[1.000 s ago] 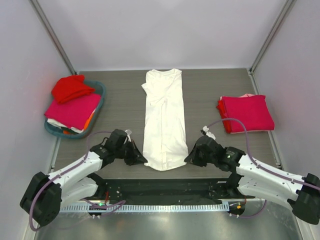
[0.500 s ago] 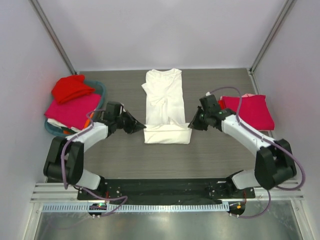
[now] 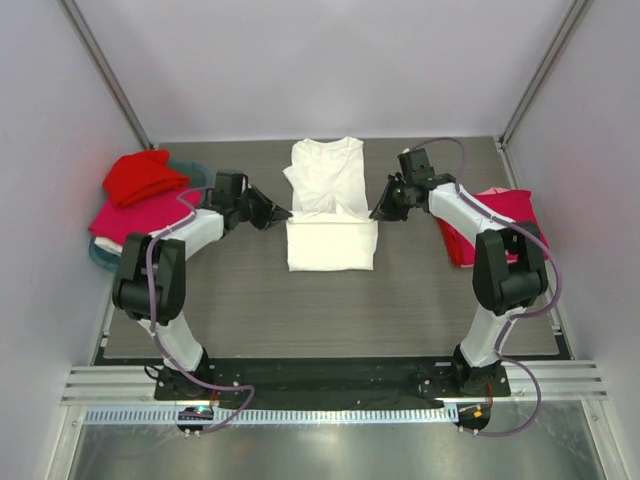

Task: Fold and stack the t-shirts
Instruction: Fold the tshirt, then neatly place the folded tshirt to the corner

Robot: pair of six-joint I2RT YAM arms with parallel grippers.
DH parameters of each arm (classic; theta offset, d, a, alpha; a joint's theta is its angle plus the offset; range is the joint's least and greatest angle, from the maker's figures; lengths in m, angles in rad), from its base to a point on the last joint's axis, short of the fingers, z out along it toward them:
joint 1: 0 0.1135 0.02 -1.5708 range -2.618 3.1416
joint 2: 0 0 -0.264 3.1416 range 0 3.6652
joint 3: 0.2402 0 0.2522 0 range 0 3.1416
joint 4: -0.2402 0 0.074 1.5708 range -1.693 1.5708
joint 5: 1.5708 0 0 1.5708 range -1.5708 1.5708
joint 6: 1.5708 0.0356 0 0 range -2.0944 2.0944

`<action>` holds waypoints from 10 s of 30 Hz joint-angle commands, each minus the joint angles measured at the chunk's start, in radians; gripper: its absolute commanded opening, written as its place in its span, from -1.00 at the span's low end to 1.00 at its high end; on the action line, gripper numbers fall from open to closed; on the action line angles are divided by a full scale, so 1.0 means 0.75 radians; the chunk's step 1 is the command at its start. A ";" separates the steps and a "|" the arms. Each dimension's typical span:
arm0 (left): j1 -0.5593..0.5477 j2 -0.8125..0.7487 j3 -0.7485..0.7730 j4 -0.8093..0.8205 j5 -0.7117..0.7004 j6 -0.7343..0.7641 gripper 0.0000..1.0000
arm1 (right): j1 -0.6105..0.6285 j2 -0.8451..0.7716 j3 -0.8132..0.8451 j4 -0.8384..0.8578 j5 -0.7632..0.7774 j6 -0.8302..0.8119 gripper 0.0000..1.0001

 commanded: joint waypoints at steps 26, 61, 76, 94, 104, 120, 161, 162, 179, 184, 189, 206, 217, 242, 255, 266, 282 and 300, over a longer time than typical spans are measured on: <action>0.029 0.400 0.506 -0.053 0.036 -0.019 -0.95 | -0.068 0.397 0.580 -0.112 -0.136 -0.115 -0.81; -0.098 -0.103 -0.288 -0.119 -0.103 0.251 0.02 | -0.009 -0.037 -0.502 0.394 -0.287 -0.060 -0.09; -0.124 0.013 -0.269 -0.045 -0.097 0.247 -0.09 | -0.009 -0.002 -0.475 0.394 -0.279 -0.087 -0.98; -0.145 0.042 -0.290 0.133 -0.213 0.196 -1.00 | 0.010 -0.059 -0.463 0.351 -0.322 -0.081 -0.97; -0.171 -0.362 -0.529 0.025 -0.115 0.219 -1.00 | 0.022 -0.441 -0.630 0.222 -0.322 -0.103 -0.98; -0.315 -1.357 -0.777 -0.525 -0.072 0.000 -0.99 | 0.045 -1.253 -0.815 -0.212 -0.240 -0.005 -0.97; -0.065 -0.355 0.058 -0.340 -0.046 0.127 -0.99 | -0.078 -0.154 0.120 -0.179 -0.023 -0.250 -0.97; -0.057 -0.334 0.092 -0.342 -0.040 0.131 -1.00 | -0.088 -0.129 0.165 -0.181 -0.031 -0.257 -0.98; 0.021 0.126 0.407 -0.260 0.010 0.135 -0.99 | -0.141 0.298 0.525 -0.099 -0.144 -0.204 -0.97; 0.043 0.242 0.504 -0.219 0.006 0.110 -0.99 | -0.148 0.405 0.633 -0.071 -0.164 -0.193 -0.96; 0.051 0.396 0.653 -0.200 -0.047 0.153 -0.20 | -0.164 0.499 0.678 -0.020 -0.177 -0.185 -0.18; 0.023 0.392 0.465 -0.047 -0.160 0.444 0.51 | -0.199 0.448 0.240 0.453 -0.418 -0.224 0.45; -0.010 0.525 0.557 -0.029 -0.127 0.431 0.15 | -0.162 0.585 0.314 0.500 -0.457 -0.183 0.36; -0.098 0.578 0.686 0.028 -0.209 0.360 -0.99 | -0.109 0.559 0.472 0.396 -0.304 -0.183 -0.97; -0.182 0.159 0.320 0.286 -0.076 0.266 -0.99 | -0.225 -0.102 0.051 0.404 -0.291 -0.157 -0.97; -0.592 0.001 0.499 0.280 -0.301 0.251 -1.00 | -0.642 -0.548 0.001 0.063 -0.320 -0.142 -0.97; -1.080 0.367 1.006 0.388 -0.477 0.282 -0.99 | -1.342 -0.644 0.097 -0.255 -0.160 -0.113 -0.97; -1.143 0.815 1.412 0.517 -0.510 0.292 -0.99 | -1.508 -0.364 0.314 -0.222 -0.005 -0.107 -0.97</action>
